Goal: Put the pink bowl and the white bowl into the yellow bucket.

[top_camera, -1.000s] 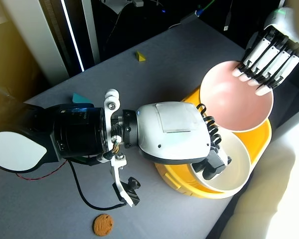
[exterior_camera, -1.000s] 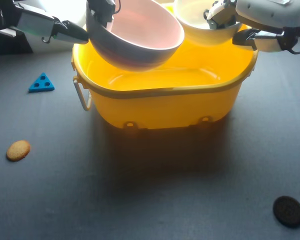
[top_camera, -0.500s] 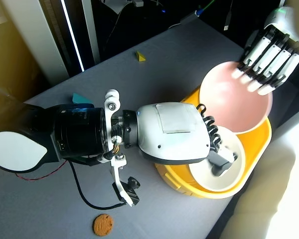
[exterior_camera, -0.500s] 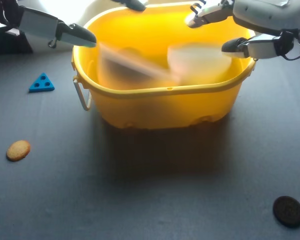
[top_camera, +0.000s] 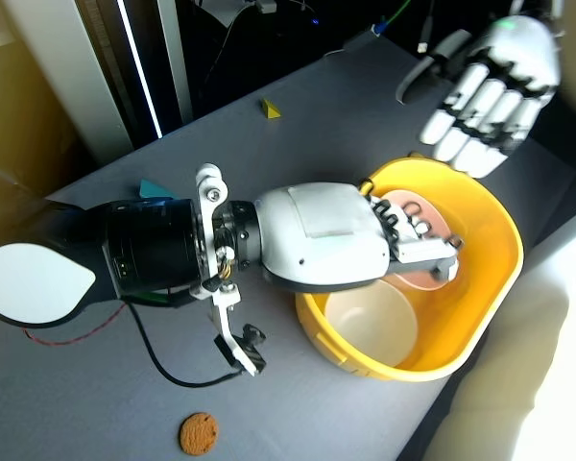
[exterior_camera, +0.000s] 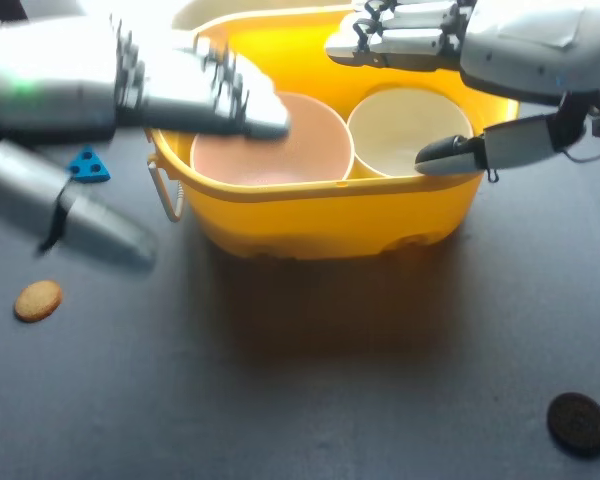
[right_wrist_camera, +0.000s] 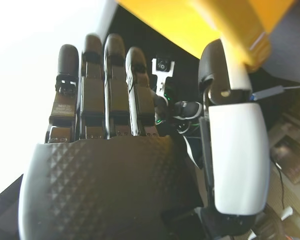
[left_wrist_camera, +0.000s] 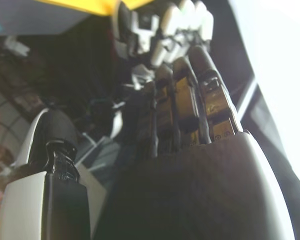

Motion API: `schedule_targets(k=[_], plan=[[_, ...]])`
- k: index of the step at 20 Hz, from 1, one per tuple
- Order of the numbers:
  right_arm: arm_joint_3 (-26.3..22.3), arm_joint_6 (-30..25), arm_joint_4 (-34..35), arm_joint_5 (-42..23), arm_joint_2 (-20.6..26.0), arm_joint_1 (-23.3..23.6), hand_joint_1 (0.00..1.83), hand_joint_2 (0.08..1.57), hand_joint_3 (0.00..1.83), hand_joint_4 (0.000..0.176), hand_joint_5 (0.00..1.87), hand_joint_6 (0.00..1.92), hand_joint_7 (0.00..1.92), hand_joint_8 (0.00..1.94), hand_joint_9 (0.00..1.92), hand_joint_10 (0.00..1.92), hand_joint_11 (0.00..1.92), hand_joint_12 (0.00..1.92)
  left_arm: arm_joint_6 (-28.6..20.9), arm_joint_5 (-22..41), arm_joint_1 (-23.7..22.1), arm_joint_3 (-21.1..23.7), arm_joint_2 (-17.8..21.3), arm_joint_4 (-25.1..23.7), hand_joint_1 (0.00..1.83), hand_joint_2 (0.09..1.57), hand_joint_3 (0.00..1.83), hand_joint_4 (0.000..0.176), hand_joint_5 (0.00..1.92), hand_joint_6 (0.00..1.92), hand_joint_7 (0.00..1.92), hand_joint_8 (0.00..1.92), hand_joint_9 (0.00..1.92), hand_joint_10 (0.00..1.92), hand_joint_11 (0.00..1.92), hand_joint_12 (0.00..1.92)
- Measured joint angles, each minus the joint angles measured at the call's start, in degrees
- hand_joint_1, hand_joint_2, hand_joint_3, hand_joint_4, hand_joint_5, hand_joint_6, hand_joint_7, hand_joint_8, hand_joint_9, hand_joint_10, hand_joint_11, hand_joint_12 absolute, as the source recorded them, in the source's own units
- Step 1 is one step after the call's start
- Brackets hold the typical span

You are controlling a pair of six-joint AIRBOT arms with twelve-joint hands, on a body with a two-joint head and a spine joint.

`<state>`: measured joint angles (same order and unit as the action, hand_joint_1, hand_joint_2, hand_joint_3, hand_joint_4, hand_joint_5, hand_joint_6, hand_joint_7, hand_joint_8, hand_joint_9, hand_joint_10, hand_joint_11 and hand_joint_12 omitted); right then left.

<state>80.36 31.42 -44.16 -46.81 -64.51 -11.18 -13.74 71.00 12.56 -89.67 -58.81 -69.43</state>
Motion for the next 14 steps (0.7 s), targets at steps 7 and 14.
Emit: schedule_targets(k=[7, 14], plan=[[-9.8, 8.9, -9.7, -5.7, 4.2, -3.9, 0.35, 0.86, 0.00, 0.000, 0.07, 0.00, 0.09, 0.00, 0.07, 0.00, 0.00, 0.29, 9.6, -1.0, 9.9, 16.3, 8.5, -3.1, 0.00, 1.14, 0.00, 0.000, 0.08, 0.01, 0.10, 0.01, 0.06, 0.01, 0.00, 0.22], [-13.9, 9.1, -18.1, -4.9, 7.6, -5.6, 0.36, 0.84, 0.00, 0.000, 0.05, 0.00, 0.07, 0.00, 0.04, 0.00, 0.00, 0.17, 10.8, -6.9, 7.7, 26.8, 10.8, -5.3, 0.00, 1.15, 0.00, 0.000, 0.10, 0.00, 0.12, 0.00, 0.09, 0.00, 0.00, 0.29]])
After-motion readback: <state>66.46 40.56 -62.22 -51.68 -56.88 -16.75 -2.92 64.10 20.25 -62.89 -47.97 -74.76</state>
